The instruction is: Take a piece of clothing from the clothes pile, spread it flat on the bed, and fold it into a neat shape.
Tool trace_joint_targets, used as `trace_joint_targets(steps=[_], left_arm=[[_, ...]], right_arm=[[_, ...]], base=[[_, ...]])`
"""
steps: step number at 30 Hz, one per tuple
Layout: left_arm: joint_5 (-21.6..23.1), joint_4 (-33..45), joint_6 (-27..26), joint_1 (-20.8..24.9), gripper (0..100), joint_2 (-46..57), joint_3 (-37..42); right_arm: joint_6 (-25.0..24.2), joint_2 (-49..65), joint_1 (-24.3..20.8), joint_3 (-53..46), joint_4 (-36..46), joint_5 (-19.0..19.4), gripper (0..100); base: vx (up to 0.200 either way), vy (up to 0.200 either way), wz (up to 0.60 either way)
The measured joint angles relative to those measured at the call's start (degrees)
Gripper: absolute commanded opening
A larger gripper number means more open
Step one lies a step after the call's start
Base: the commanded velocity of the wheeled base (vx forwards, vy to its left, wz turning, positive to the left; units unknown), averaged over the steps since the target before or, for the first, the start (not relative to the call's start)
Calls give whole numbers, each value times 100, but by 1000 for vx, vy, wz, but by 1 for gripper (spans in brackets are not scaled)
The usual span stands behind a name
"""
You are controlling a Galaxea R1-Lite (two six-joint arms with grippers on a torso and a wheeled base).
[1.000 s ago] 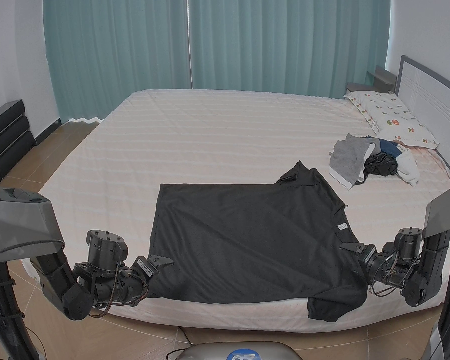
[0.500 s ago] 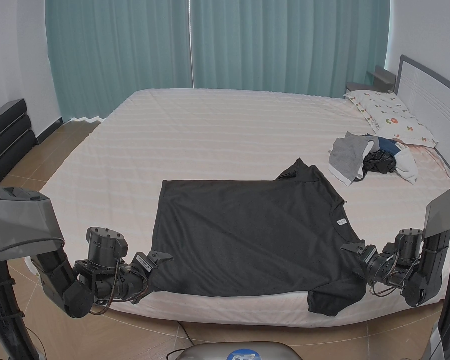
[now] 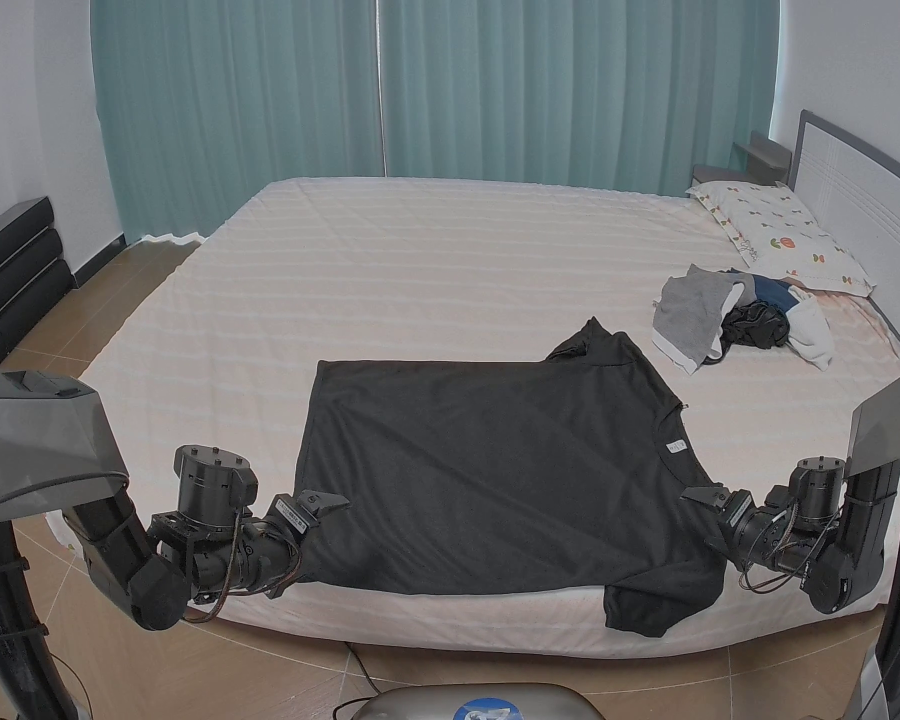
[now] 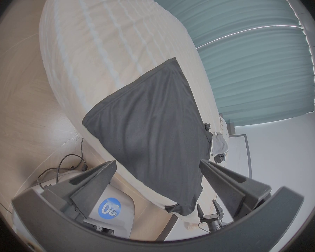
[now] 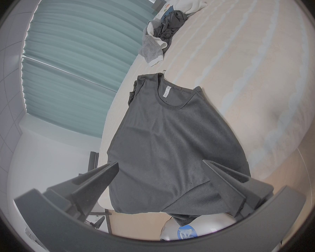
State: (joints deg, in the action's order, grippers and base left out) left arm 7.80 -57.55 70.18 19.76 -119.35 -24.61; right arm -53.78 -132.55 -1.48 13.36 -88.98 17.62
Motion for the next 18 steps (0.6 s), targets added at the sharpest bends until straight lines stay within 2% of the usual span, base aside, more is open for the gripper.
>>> trace_joint_targets(steps=[5,9,12,18], left_arm=[[-33,0,-113,-213,100,11,-71],[38,22,-490,-502,100,28,-104],[207,40,-1151,-679,100,30,-88],[513,73,-2837,-957,100,-39,-68]], right_arm=[[11,2,0,0,0,-13,100],[13,2,0,6,0,-21,100],[11,2,0,22,0,-24,100],[20,-11,-4,55,0,-27,100]], base=[[0,0,0],[0,0,0],[0,0,0],[0,0,0]])
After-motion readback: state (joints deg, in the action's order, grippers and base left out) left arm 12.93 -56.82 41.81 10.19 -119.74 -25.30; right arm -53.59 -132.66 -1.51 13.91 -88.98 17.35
